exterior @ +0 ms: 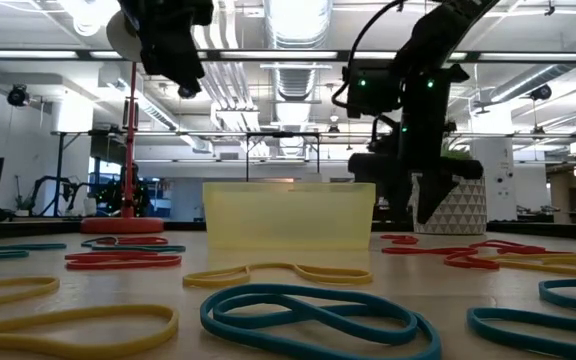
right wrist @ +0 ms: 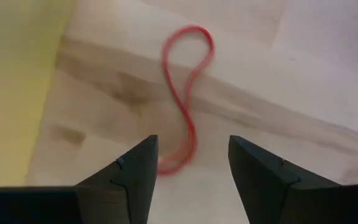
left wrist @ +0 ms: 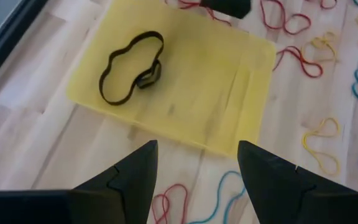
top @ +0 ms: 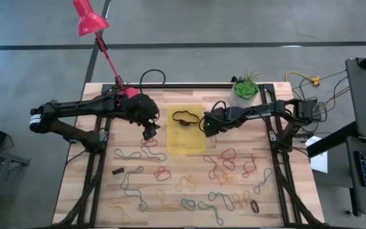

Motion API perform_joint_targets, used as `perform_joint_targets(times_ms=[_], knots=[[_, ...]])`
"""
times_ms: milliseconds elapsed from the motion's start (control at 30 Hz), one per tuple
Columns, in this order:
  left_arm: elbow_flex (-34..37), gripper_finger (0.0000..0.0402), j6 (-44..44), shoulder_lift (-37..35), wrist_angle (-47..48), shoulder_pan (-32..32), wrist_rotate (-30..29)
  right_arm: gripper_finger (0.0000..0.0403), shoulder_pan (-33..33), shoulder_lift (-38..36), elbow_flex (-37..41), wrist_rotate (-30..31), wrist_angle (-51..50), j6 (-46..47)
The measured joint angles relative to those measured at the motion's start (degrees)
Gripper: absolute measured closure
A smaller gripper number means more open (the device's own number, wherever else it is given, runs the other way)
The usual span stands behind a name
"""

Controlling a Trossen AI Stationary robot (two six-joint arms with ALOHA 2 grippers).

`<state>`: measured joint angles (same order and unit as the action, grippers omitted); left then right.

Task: Pick and place rubber bands into bin
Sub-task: Put the red rubber band into the yellow bin

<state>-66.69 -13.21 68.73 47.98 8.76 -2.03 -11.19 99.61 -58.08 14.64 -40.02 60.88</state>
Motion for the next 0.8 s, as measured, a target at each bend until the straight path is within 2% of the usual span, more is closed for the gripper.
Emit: perform_joint_targets(times_ms=[267, 367, 467, 667, 800], knots=[[1.41, 0.0196, 2.13, -0.94, 0.06, -0.16, -0.01, 0.0222, -0.25, 5.32, -0.16, -0.25, 2.78, -0.05], [1.45, 0.0196, 3.12, -0.93, 0.06, -0.16, 0.01, 0.0233, -0.25, 6.49, -0.22, -0.29, 2.96, -0.26], [1.45, 0.0196, 3.17, -0.90, 0.07, -0.16, 0.01, 0.0265, -0.29, 6.58, -0.20, -0.13, 2.97, -1.09], [1.45, 0.0196, 3.36, -0.92, 0.05, -0.16, 0.01, 0.0354, -1.06, 6.74, -0.02, 0.12, 2.97, -3.38], [1.45, 0.0196, 3.27, -0.92, 0.05, -0.20, 0.01, 0.0388, -1.87, 6.73, 1.06, 0.12, 3.20, -5.16]])
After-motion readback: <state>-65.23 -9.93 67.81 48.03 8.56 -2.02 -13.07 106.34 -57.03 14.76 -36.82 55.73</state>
